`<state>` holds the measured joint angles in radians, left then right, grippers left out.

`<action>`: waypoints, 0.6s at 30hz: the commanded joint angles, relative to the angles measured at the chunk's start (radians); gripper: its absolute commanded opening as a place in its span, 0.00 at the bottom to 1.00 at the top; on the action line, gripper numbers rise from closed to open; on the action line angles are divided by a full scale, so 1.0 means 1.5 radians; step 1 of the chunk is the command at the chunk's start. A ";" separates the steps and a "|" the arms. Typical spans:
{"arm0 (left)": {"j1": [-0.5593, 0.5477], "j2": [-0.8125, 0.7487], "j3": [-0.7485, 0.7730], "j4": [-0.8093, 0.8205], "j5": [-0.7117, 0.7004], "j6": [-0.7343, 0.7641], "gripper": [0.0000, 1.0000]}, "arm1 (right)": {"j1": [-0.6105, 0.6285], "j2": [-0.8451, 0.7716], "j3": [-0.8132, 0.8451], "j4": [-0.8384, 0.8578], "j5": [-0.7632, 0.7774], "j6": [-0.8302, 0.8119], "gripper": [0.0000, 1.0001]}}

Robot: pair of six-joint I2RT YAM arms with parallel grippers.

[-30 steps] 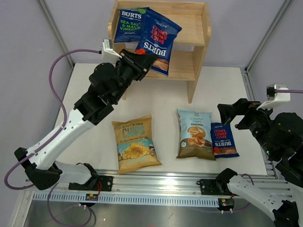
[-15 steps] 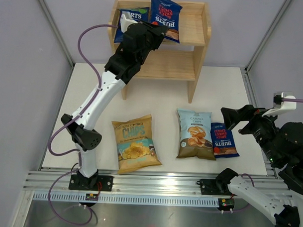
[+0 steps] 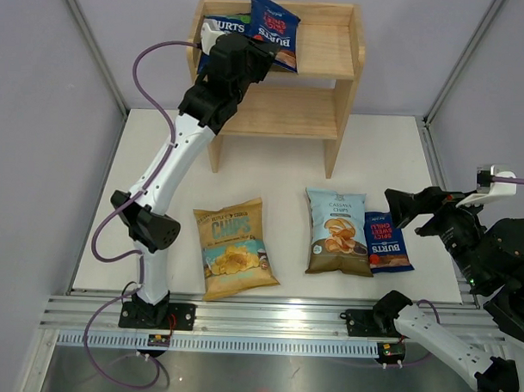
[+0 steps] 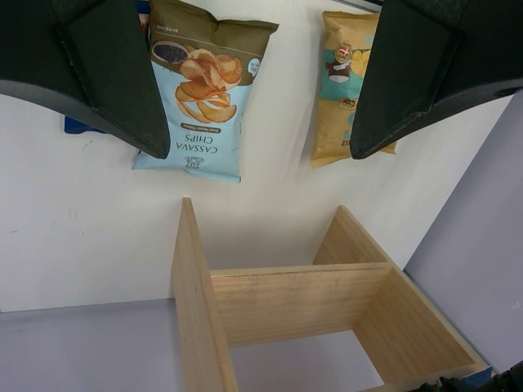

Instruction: Place and organize the chips bags onto the shelf

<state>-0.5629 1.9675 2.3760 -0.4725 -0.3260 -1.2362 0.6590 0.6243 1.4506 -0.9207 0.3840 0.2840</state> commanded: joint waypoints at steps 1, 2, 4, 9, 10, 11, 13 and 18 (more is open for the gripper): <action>-0.002 -0.014 0.046 0.023 0.015 0.017 0.31 | 0.000 -0.001 -0.004 0.032 0.011 -0.007 0.99; 0.000 -0.012 0.050 0.020 0.018 0.021 0.32 | 0.000 0.000 -0.004 0.032 0.010 -0.007 0.99; 0.004 -0.008 0.065 0.015 0.031 0.026 0.34 | 0.000 0.001 -0.004 0.034 0.006 -0.006 0.99; 0.016 -0.002 0.082 0.001 0.059 0.041 0.47 | 0.000 0.000 -0.004 0.036 0.000 -0.005 1.00; 0.018 -0.003 0.084 -0.003 0.061 0.045 0.48 | 0.000 0.000 -0.004 0.036 -0.001 -0.005 0.99; 0.019 -0.004 0.085 -0.003 0.062 0.054 0.49 | 0.000 0.000 -0.004 0.036 -0.002 -0.005 1.00; 0.024 -0.004 0.096 -0.011 0.072 0.065 0.50 | 0.000 0.000 -0.004 0.037 -0.002 -0.005 0.99; 0.039 0.001 0.101 -0.037 0.101 0.088 0.48 | 0.001 -0.002 -0.002 0.037 -0.004 -0.005 0.99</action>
<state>-0.5201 1.9682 2.4760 -0.5270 -0.2234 -1.1500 0.6590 0.6228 1.4448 -0.9096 0.3798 0.2840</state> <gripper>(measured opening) 0.481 0.993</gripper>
